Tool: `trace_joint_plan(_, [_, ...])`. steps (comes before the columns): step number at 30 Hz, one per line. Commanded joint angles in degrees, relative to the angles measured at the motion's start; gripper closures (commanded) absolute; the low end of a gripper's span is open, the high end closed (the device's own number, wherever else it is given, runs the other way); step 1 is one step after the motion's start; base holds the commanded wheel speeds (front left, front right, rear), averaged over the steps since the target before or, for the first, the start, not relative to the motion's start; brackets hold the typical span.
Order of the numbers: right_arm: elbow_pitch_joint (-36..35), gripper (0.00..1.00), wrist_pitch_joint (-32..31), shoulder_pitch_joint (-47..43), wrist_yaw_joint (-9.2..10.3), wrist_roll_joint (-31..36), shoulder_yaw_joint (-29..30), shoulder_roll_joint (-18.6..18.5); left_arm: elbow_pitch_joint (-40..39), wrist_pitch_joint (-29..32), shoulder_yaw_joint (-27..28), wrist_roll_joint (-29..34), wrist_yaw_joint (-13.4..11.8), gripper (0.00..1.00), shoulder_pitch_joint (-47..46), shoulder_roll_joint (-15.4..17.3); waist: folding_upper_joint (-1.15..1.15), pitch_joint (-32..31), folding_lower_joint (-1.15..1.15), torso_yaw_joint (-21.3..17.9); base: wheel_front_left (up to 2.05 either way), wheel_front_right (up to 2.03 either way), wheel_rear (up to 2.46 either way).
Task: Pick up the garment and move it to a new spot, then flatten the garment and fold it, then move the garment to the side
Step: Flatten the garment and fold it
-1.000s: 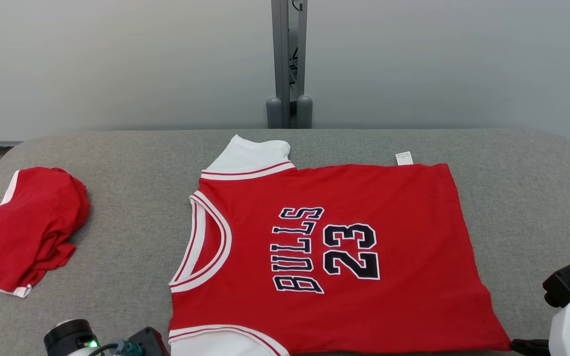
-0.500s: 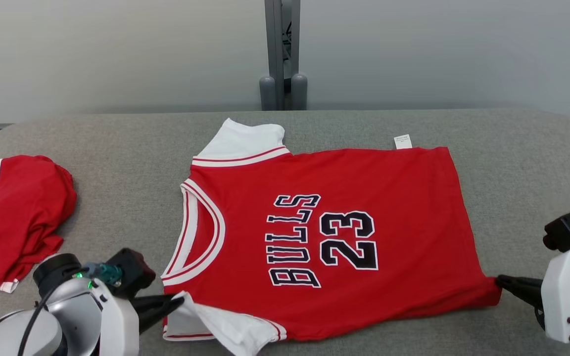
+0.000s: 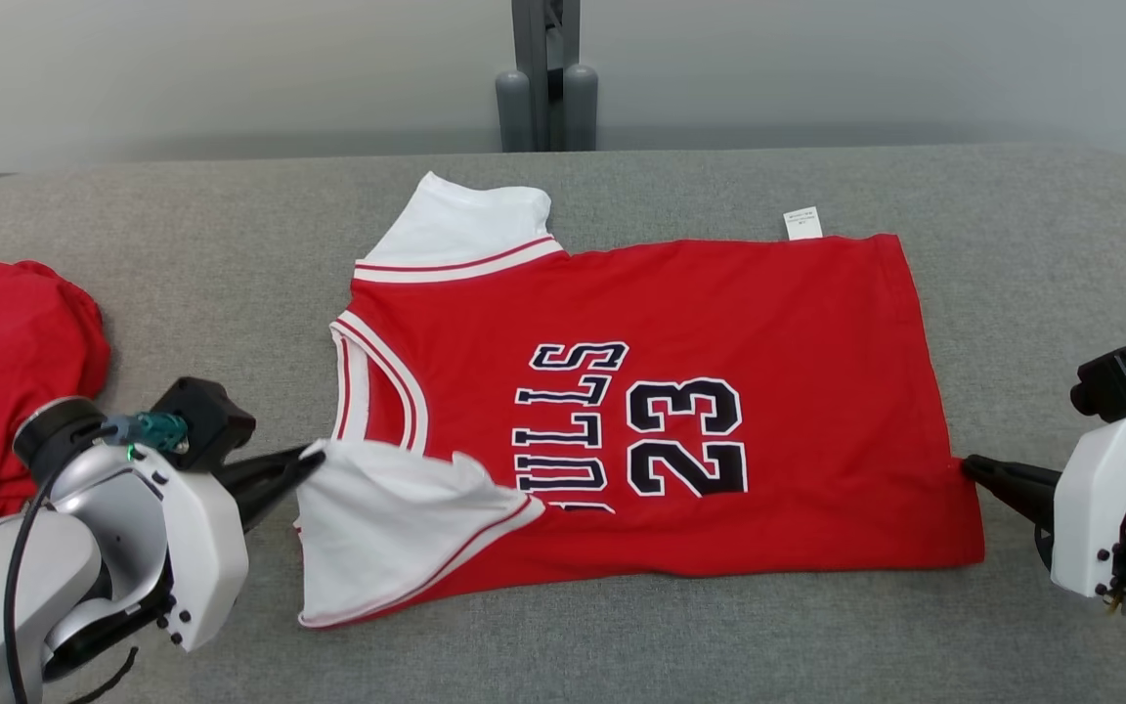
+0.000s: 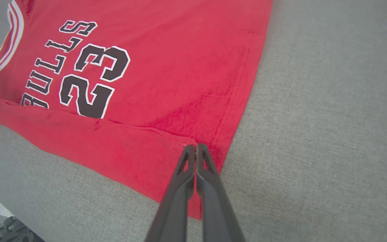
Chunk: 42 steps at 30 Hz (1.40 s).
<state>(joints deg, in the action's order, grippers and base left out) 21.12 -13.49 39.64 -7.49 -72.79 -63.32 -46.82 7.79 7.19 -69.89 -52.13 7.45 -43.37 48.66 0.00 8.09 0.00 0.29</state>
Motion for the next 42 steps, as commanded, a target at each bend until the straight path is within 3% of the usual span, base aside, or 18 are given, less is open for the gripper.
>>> trace_joint_plan(1, [0.7,1.0,0.92,0.86,-0.01,0.37,0.22,0.37,1.48,-0.94,0.42,0.84,-0.12,1.0,-1.21,-0.64,0.0,0.77,0.0,-0.06,0.0,0.0,0.0])
trace_joint_plan(16, [3.42,1.0,5.24,3.53,-0.01,1.2,-1.34,2.03,10.74,-4.08,1.02,4.13,-1.31,1.0,-4.72,-4.6,0.0,3.22,0.0,-0.5,0.0,0.0,0.0])
trace_joint_plan(42, [7.67,1.0,14.13,8.61,-0.01,2.24,-6.24,4.91,20.51,-7.16,-1.02,9.87,-0.84,1.0,-9.79,-10.52,0.0,6.95,0.0,-1.46,0.0,0.0,0.0])
